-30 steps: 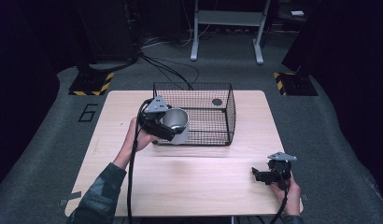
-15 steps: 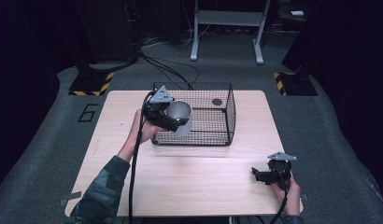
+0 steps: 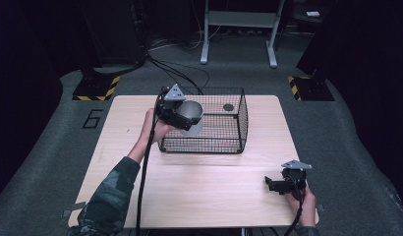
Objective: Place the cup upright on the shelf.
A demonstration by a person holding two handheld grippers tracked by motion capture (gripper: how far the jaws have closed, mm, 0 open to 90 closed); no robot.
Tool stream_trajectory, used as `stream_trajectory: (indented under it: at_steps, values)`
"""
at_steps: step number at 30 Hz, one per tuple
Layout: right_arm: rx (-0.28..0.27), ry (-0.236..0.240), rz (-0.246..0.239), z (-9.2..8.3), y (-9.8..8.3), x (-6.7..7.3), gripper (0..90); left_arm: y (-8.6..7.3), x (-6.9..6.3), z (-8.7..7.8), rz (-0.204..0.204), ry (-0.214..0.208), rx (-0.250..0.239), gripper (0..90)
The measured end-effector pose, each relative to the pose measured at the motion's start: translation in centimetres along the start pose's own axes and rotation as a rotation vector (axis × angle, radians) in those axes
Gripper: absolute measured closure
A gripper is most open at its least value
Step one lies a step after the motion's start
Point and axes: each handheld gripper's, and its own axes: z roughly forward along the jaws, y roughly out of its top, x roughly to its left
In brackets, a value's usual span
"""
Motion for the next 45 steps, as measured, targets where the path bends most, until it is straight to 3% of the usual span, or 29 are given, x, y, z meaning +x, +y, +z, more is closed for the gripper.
stream_trajectory:
  at_steps: [22, 45]
  values:
    - [0.007, 0.001, -0.01, 0.0, 0.0, 0.0, 0.0, 0.3, 2.3, 3.8, -0.044, 0.044, 0.065, 6.1]
    - [0.007, 0.001, -0.013, 0.0, 0.0, 0.0, 0.0, -0.8, 2.8, 7.6, -0.095, 0.053, 0.128, 6.1]
